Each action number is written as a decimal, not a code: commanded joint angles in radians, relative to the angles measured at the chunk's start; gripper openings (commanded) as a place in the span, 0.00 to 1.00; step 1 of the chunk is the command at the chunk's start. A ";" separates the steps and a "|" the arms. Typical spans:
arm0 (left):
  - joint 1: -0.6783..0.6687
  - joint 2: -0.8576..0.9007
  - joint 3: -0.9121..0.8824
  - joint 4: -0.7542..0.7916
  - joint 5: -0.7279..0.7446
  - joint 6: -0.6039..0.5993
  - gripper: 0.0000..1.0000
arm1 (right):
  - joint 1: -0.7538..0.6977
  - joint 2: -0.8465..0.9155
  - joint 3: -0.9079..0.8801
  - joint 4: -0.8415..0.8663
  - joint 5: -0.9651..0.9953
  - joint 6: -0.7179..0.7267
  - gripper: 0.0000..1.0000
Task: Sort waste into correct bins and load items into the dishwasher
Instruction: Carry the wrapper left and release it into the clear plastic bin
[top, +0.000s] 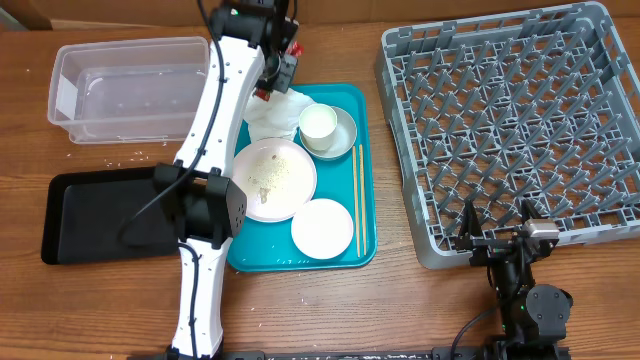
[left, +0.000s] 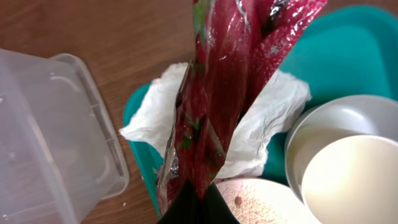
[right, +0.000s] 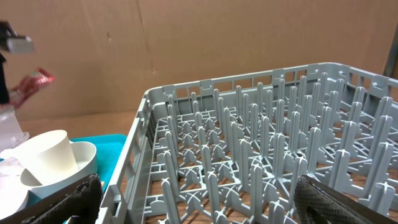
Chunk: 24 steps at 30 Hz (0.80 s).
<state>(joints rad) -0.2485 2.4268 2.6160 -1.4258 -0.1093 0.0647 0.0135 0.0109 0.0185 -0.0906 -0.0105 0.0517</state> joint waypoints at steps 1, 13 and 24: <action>0.034 -0.006 0.098 -0.011 0.002 -0.089 0.04 | -0.003 -0.008 -0.010 0.006 0.010 -0.003 1.00; 0.308 -0.006 0.162 0.016 0.082 -0.698 0.04 | -0.003 -0.008 -0.010 0.006 0.010 -0.003 1.00; 0.474 -0.006 0.159 -0.005 0.155 -0.999 0.04 | -0.003 -0.008 -0.010 0.006 0.010 -0.003 1.00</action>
<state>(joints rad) 0.2134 2.4268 2.7560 -1.4170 0.0078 -0.8047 0.0135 0.0109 0.0185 -0.0898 -0.0105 0.0521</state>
